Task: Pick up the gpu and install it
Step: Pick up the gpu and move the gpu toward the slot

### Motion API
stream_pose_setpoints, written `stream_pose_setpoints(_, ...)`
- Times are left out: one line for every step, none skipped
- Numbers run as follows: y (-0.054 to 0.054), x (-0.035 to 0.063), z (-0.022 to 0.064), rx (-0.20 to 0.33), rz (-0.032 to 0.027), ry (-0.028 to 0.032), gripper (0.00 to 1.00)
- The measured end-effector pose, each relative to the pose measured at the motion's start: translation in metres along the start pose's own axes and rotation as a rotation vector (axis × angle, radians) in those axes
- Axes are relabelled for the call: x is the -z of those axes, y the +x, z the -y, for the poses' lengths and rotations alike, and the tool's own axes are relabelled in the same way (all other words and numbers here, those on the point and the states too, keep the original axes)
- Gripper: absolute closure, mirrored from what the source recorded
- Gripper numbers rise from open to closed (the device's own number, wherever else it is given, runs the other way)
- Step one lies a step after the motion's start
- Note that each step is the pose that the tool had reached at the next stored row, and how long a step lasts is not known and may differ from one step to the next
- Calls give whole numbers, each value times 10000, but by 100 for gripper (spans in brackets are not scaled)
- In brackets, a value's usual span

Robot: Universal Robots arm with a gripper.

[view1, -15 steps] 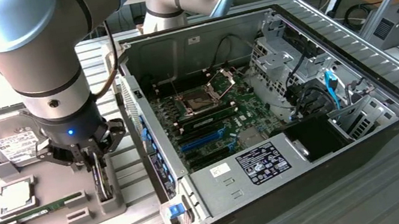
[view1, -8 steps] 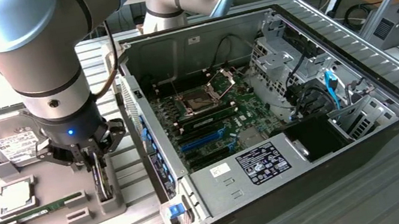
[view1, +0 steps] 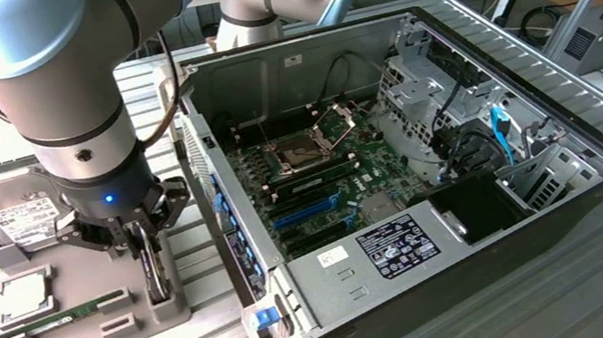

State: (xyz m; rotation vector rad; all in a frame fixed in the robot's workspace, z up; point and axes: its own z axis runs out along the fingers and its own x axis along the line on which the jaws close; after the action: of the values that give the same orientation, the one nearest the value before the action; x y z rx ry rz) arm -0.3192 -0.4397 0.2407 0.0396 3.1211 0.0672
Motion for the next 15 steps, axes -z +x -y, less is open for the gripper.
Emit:
stream_pose_setpoints(0,0,0,0,0,0,73)
stream_pose_setpoints(0,0,0,0,0,0,73)
stream_pose_setpoints(0,0,0,1,0,-1,73)
stream_pose_setpoints(0,1,0,0,1,-1,73)
stream_pose_setpoints(0,7,0,1,1,-1,73)
stream_pose_setpoints(0,18,-1,0,0,1,73)
stream_pose_setpoints(-1,39,-2,0,0,0,73)
stream_pose_setpoints(-1,57,-2,0,1,0,73)
stream_pose_setpoints(-1,76,-3,0,0,0,73)
stream_pose_setpoints(-2,94,-4,0,1,-1,73)
stream_pose_setpoints(-2,118,-5,0,1,0,73)
stream_pose_setpoints(-3,140,-6,0,1,0,73)
stream_pose_setpoints(-3,162,-7,0,-1,1,73)
stream_pose_setpoints(-3,179,-8,0,0,0,73)
stream_pose_setpoints(-3,194,-8,0,0,0,73)
